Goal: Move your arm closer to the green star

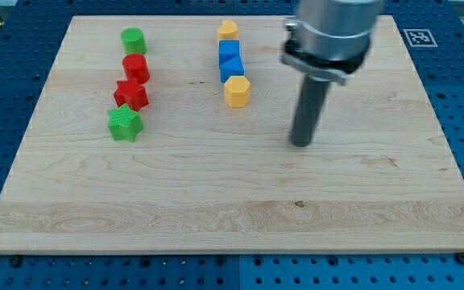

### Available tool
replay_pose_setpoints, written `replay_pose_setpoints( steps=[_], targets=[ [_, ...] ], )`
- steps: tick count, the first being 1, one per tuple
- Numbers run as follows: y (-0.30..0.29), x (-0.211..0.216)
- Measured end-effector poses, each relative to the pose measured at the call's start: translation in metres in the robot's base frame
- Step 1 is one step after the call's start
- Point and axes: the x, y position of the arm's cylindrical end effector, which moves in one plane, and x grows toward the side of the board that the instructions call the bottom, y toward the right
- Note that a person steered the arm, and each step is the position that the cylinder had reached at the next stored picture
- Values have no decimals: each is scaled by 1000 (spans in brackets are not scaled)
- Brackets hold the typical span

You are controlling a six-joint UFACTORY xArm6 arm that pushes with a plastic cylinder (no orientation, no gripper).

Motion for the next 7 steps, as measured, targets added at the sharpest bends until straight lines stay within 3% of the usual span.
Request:
replay_pose_setpoints(
  steps=[1,6,7],
  targets=[
    [-40,-12],
    [-74,-37],
    [-114,-42]
  ],
)
